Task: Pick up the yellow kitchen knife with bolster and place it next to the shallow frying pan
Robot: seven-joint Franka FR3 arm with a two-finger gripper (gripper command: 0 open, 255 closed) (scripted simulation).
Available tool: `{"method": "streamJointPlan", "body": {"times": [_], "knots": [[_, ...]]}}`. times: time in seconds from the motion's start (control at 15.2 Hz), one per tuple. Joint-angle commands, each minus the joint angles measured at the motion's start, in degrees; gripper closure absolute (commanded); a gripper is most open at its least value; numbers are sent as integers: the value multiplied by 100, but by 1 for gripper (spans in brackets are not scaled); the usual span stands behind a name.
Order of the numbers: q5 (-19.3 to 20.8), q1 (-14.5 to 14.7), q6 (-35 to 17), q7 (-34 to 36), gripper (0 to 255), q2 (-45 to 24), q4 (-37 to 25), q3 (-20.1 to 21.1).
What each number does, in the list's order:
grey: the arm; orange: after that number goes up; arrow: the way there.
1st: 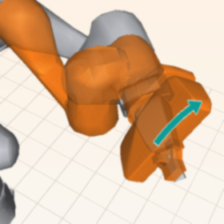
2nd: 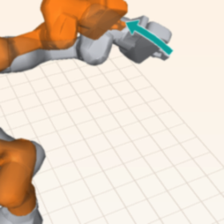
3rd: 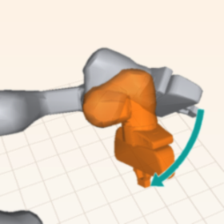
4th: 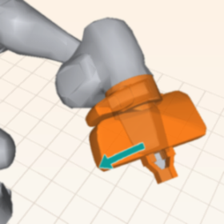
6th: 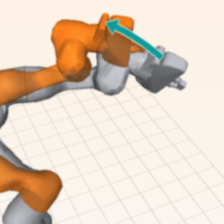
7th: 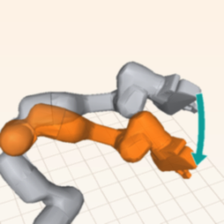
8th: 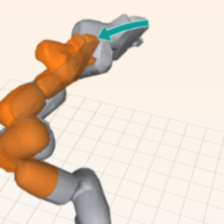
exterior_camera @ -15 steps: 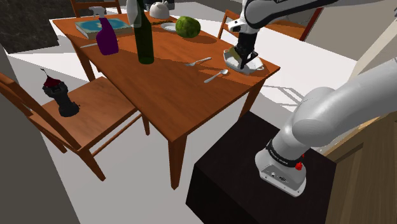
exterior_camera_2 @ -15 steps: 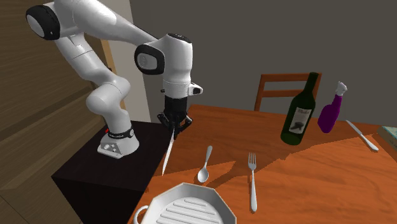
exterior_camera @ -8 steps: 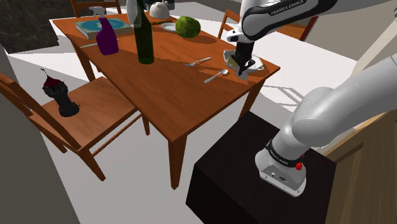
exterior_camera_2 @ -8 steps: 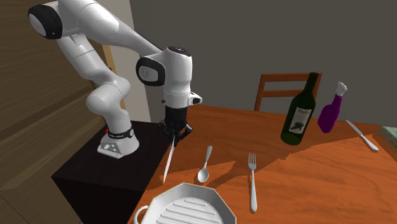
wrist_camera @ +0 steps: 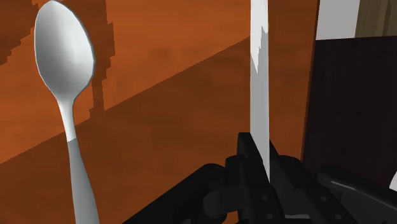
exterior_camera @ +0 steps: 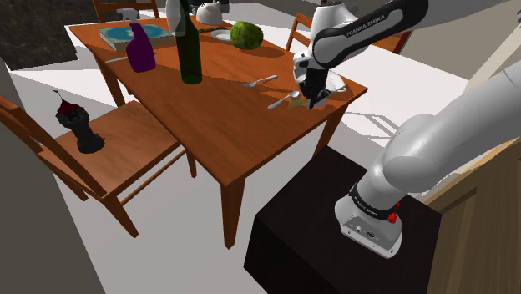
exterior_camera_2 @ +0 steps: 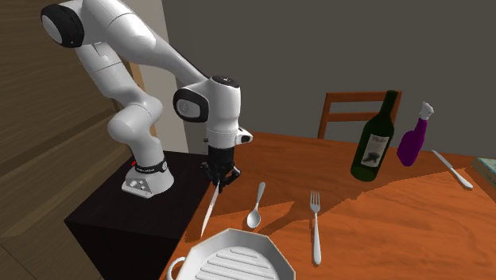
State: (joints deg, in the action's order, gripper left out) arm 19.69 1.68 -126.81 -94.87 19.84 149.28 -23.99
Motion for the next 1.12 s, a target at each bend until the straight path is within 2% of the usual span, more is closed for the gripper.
{"method": "streamJointPlan", "body": {"times": [0.0,0.53,0.59,0.92,1.06], "knots": [[10,0,-254,0,255,-167,86,-52],[10,-1,-254,0,255,-167,86,-52],[10,-1,-254,0,0,-167,86,-52],[10,-1,-254,0,0,-167,86,-52],[-33,23,213,7,0,95,-116,49]]}}
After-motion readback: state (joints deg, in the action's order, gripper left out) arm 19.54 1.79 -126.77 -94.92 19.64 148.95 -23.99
